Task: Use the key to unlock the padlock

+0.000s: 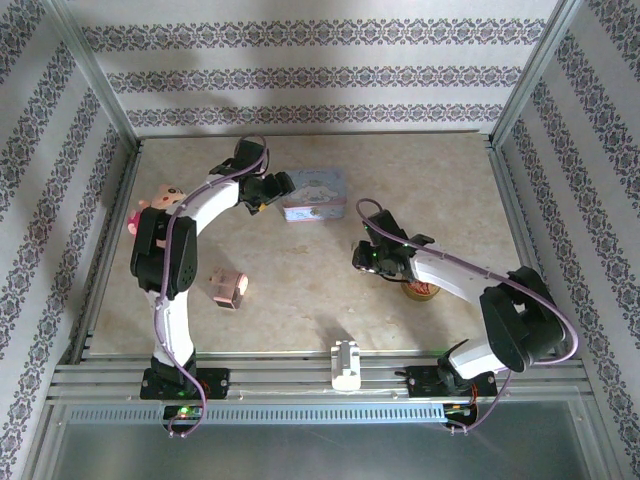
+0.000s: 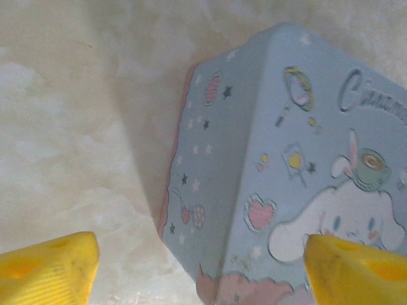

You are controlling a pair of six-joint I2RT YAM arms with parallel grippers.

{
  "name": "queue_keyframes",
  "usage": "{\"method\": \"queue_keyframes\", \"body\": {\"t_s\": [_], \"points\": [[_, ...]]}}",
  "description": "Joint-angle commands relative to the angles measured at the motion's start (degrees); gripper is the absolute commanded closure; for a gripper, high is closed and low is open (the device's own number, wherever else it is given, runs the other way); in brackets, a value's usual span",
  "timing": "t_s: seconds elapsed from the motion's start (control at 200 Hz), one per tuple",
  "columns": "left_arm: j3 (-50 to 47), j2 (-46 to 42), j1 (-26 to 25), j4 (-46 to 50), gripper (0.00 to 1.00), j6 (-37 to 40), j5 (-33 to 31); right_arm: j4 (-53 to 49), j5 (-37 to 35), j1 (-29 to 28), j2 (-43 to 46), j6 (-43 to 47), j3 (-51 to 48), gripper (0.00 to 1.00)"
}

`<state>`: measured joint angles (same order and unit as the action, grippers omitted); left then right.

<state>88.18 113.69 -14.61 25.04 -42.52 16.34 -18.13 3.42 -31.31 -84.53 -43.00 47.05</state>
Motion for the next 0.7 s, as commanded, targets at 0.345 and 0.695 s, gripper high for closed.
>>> {"method": "queue_keyframes", "body": {"t_s": [0.345,0.695], "points": [[-11.6,-16.6,2.8,-1.9,0.01,0.7,0.8,-11.4,-3.1,-0.8,-2.8,4.5,6.9,0.97],[-23.7,-31.9,3.7,-0.8,0.01,3.9,-8.6,-19.9,-6.1,0.9,-6.8,8.2,11.9,0.94]]}}
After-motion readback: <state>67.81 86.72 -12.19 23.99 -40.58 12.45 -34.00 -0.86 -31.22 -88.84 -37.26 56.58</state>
